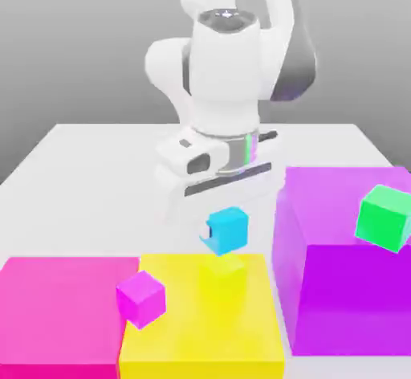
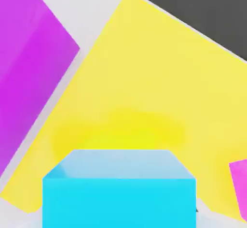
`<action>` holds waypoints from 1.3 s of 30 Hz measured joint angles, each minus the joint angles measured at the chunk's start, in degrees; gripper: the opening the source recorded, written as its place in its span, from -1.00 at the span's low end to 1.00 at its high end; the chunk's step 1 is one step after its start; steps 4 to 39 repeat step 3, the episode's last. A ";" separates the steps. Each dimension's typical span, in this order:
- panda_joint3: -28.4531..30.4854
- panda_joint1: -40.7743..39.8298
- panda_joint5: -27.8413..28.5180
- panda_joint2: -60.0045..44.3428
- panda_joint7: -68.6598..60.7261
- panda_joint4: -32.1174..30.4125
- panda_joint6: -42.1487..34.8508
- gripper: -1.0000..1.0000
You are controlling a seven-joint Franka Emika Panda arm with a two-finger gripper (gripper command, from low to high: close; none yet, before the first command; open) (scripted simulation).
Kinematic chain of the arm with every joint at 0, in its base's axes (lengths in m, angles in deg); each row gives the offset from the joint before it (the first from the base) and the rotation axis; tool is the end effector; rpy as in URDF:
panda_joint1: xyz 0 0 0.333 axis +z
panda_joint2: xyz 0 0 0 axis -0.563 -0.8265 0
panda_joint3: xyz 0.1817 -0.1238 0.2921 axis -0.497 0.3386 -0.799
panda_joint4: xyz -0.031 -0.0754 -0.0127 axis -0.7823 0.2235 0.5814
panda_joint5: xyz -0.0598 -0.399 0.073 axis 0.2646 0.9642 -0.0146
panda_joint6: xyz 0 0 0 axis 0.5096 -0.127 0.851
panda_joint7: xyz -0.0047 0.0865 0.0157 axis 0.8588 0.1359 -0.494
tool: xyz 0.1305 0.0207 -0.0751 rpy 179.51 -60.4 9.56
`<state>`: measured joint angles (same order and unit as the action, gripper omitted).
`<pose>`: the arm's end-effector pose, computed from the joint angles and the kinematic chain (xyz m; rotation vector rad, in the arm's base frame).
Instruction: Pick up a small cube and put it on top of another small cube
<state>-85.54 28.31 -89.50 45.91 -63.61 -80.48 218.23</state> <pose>0.3861 0.0266 0.2494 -3.1199 0.3531 0.0016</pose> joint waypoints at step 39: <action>0.00 0.00 0.00 0.00 0.00 0.00 0.00 1.00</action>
